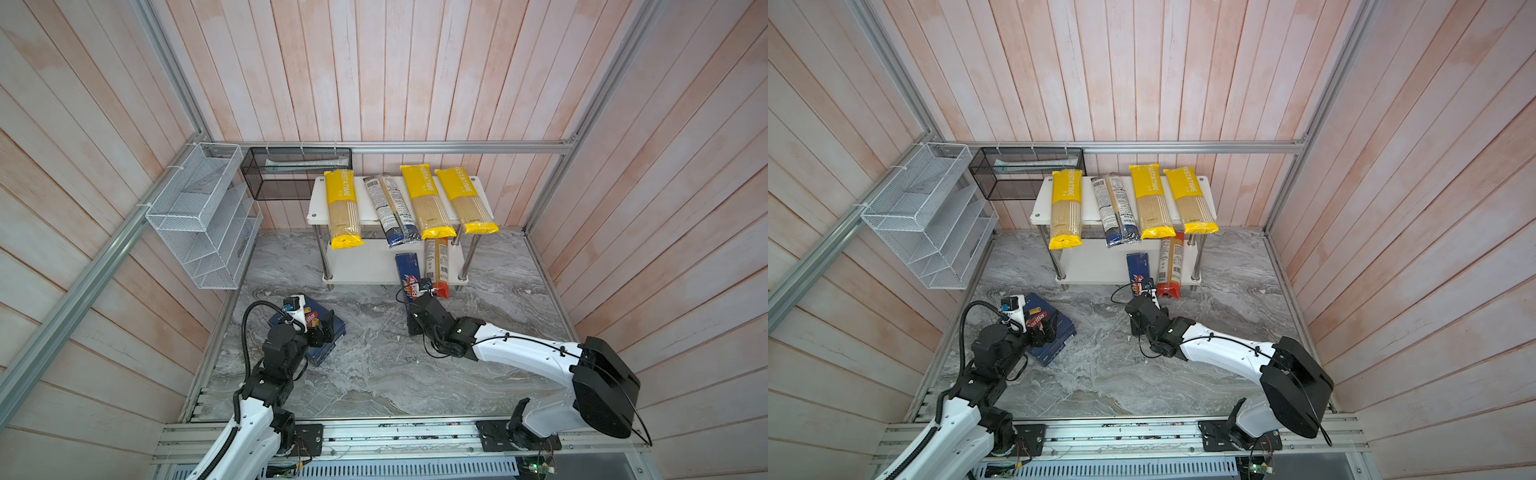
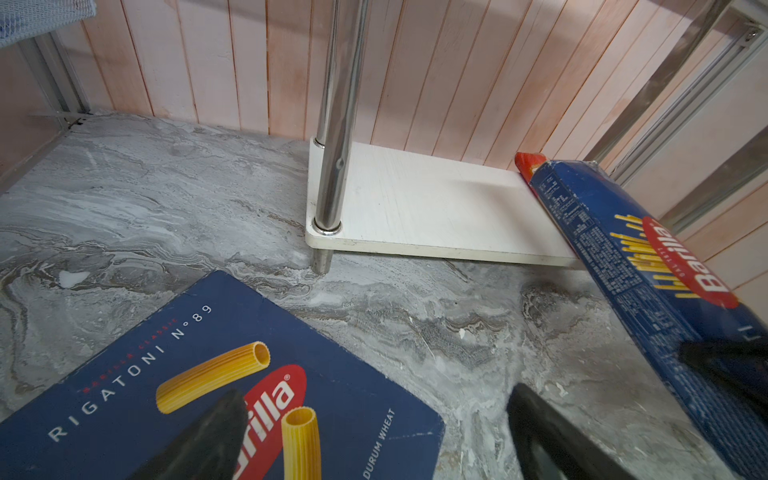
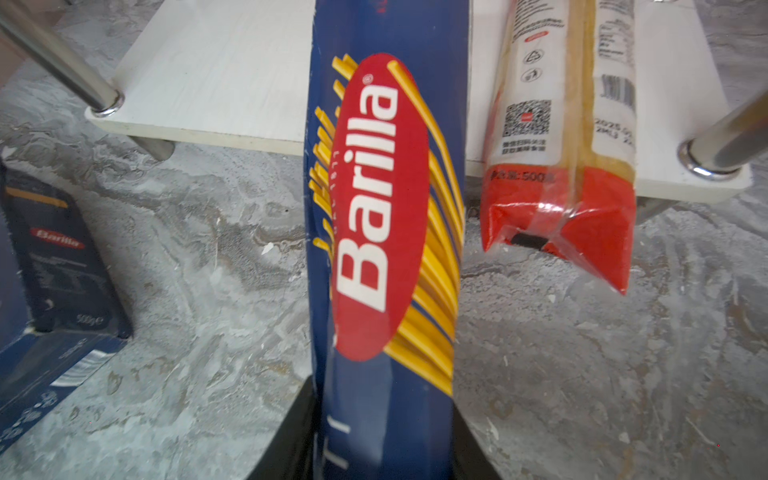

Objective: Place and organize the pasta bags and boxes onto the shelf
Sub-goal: 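Carry the upright spaghetti box beside the red pack at the shelf edge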

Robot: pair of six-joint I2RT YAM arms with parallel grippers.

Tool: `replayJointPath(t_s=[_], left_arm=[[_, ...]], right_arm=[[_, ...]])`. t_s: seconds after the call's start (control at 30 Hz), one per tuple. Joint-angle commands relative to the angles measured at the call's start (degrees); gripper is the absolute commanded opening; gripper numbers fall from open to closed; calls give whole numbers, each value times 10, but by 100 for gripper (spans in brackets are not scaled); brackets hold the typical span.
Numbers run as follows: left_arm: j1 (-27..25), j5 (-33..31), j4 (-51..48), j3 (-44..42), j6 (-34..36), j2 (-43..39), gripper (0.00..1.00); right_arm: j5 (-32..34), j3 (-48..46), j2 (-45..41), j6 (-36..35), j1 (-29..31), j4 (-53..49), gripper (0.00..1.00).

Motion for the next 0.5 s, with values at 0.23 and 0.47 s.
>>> replayJointPath(t_s=[0.23, 0.47], left_arm=[[2, 4, 8, 2, 5, 3, 100], [3, 5, 8, -1, 6, -2, 100]], right_arm=[[-11, 80, 36, -39, -50, 95, 34], [-32, 109, 71, -39, -76, 119, 34]])
